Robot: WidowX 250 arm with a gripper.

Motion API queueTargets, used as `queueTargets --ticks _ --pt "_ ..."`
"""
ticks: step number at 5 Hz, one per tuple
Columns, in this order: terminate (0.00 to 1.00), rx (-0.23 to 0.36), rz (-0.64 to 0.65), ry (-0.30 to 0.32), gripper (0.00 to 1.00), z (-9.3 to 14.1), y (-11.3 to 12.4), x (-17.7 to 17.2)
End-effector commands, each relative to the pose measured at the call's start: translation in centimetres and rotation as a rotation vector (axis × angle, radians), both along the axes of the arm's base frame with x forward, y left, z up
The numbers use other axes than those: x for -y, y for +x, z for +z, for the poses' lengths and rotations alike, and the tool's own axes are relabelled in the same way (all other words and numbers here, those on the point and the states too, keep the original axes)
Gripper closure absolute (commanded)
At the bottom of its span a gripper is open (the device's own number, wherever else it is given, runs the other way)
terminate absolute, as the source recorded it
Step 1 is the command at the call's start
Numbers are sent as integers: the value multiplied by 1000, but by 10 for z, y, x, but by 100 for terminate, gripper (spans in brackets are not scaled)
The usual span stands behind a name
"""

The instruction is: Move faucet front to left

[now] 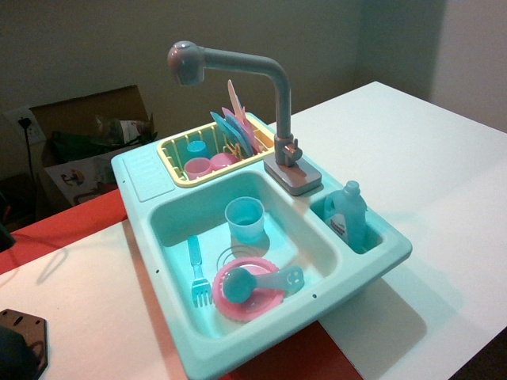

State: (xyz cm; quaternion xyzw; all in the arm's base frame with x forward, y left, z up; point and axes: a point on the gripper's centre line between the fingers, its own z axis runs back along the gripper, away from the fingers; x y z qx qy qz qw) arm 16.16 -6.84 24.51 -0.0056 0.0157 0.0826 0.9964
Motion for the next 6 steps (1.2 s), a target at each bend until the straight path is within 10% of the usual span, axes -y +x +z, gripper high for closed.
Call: queueTargets --ticks 1,6 --pt "0 0 0 0 0 0 0 0" --pt "0 -15 41 -36 0 -13 140 15"
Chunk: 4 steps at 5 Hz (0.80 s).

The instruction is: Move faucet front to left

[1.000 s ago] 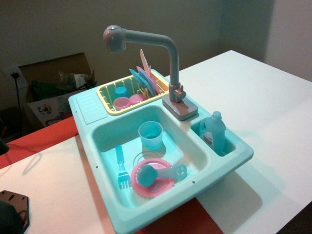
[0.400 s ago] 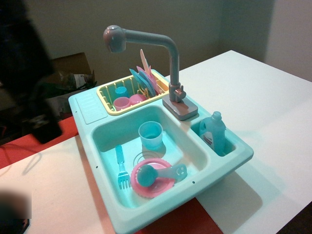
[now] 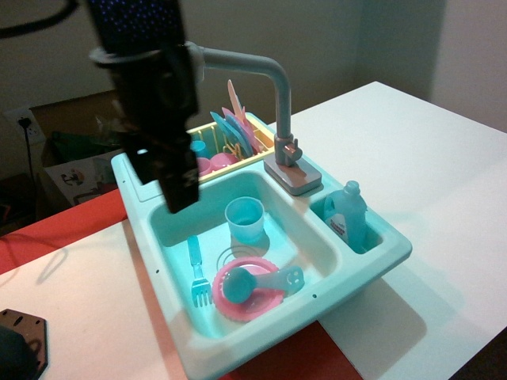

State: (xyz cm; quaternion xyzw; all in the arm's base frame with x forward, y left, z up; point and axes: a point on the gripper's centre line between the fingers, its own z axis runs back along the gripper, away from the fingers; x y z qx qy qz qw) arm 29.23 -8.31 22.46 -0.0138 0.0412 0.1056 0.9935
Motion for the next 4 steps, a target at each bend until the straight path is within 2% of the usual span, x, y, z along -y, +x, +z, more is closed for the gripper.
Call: queueTargets --ticks 1,2,3,4 --pt "0 18 13 -15 0 -1 29 -4" --pt "0 14 36 0 0 -4 37 -15" --pt "0 6 107 35 0 -9 45 -44" --pt "0 25 172 86 0 -2 45 -89"
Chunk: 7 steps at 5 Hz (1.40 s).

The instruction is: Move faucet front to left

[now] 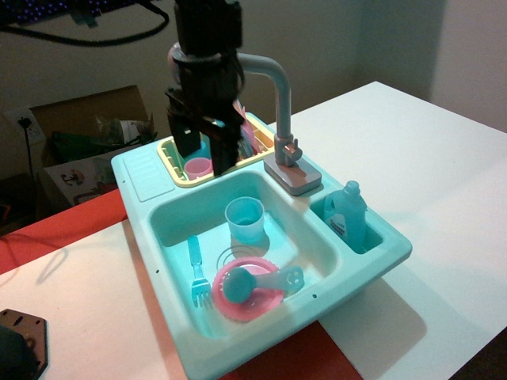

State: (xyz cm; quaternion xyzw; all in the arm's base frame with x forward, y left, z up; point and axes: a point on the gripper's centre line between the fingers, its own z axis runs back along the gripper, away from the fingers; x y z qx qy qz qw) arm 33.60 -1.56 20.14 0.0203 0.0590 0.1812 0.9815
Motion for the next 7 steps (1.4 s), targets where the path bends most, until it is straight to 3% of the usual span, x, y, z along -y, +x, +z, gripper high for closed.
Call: queueTargets --ticks 1,3,5,6,7 --pt "0 76 83 62 0 25 -3 -57" --pt "0 86 162 103 0 32 -13 -105" --pt "0 79 378 182 0 37 -35 -200" --pt "0 65 395 186 0 35 -48 -230" --pt "0 54 357 175 0 33 -61 -208"
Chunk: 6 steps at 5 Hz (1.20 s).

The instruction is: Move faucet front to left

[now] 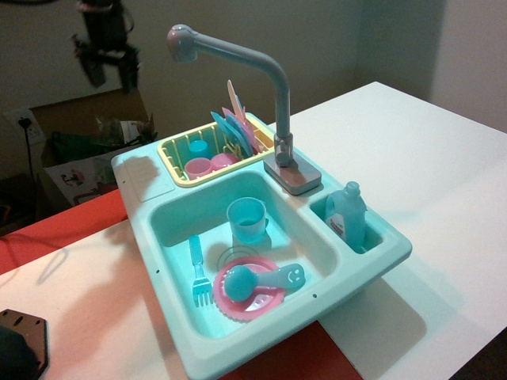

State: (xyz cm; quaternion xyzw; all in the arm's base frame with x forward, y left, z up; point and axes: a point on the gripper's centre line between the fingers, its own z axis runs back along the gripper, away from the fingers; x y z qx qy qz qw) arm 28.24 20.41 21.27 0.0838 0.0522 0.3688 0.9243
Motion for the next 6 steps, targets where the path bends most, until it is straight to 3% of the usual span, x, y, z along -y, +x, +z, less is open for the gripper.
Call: queueTargets --ticks 1,2,5,6 --pt "0 84 -106 14 0 35 -24 61" --pt "0 130 -225 -42 0 52 -61 108" --pt "0 101 -599 -117 0 46 -128 253" --pt "100 95 -594 -118 0 42 -137 300"
